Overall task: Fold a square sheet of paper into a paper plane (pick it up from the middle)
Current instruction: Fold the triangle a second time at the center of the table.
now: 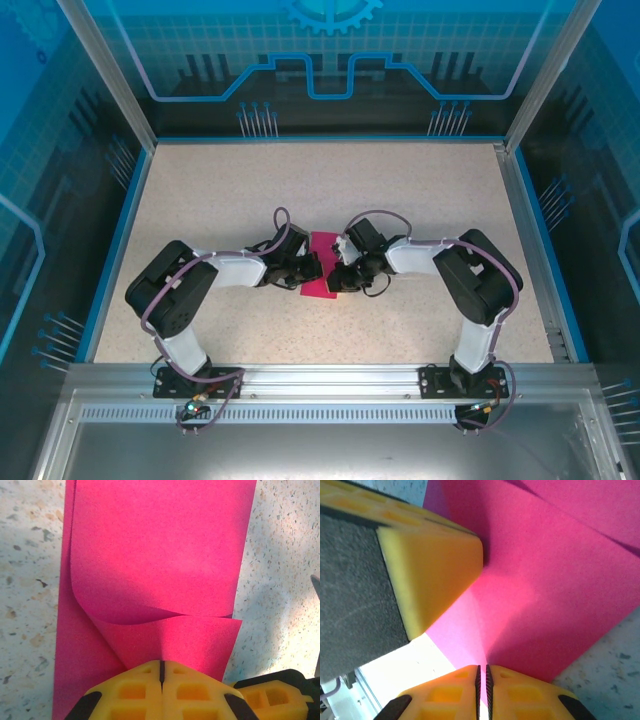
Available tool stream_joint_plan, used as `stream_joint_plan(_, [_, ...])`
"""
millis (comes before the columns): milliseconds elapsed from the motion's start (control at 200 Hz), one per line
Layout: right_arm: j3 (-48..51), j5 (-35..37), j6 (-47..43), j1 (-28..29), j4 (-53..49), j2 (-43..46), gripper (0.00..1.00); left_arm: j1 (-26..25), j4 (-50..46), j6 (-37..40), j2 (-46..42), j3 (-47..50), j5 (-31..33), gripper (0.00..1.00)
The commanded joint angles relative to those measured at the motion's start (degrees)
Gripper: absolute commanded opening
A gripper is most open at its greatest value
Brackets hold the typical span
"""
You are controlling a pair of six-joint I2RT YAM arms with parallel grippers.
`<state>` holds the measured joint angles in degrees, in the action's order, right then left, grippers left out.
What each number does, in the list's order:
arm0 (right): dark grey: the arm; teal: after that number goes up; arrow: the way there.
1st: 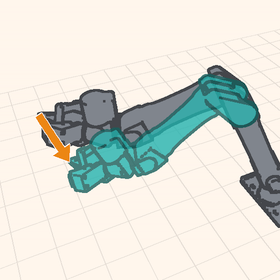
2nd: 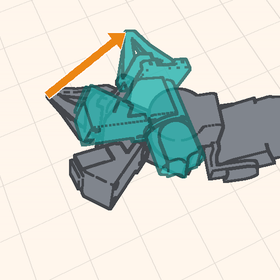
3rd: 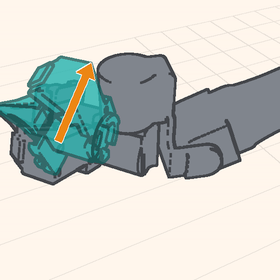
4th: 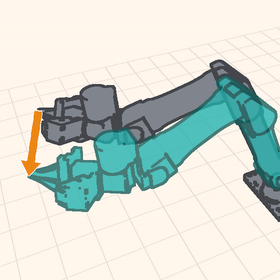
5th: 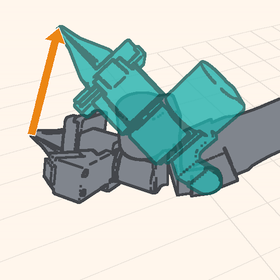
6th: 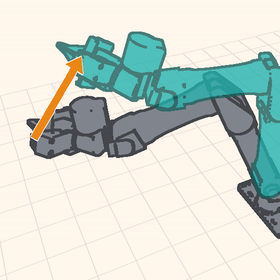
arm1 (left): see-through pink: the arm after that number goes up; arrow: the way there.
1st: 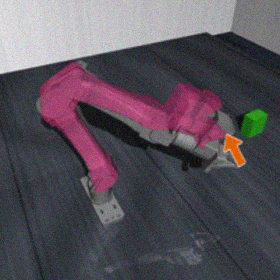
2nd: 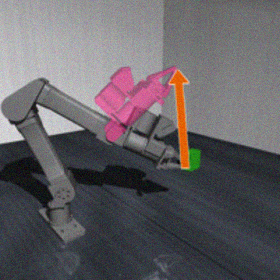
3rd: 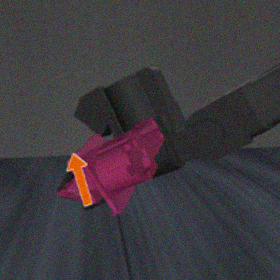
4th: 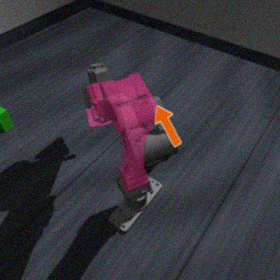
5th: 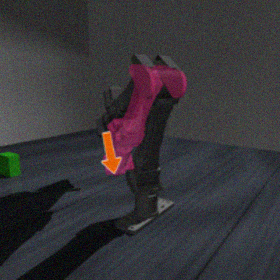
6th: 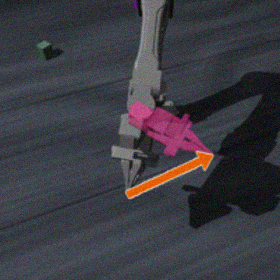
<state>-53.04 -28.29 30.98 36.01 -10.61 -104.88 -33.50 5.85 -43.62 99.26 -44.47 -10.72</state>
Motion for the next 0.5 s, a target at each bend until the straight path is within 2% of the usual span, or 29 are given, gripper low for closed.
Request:
stream_joint_plan(0, [-0.62,0.26,-3.18,0.26,-6.18,0.04,0.14,0.27,-3.91,-0.40,-0.01,1.31,3.25,0.00])
stream_joint_plan(260, [0.84,1.97,-4.00,0.98,-7.36,0.14,0.13,0.24,-3.96,-0.46,0.08,1.24,3.43,0.00])
stream_joint_plan(495, [3.38,2.26,-5.56,1.32,-8.32,3.64,0.13,0.36,-4.11,-0.45,0.13,1.22,3.58,0.00])
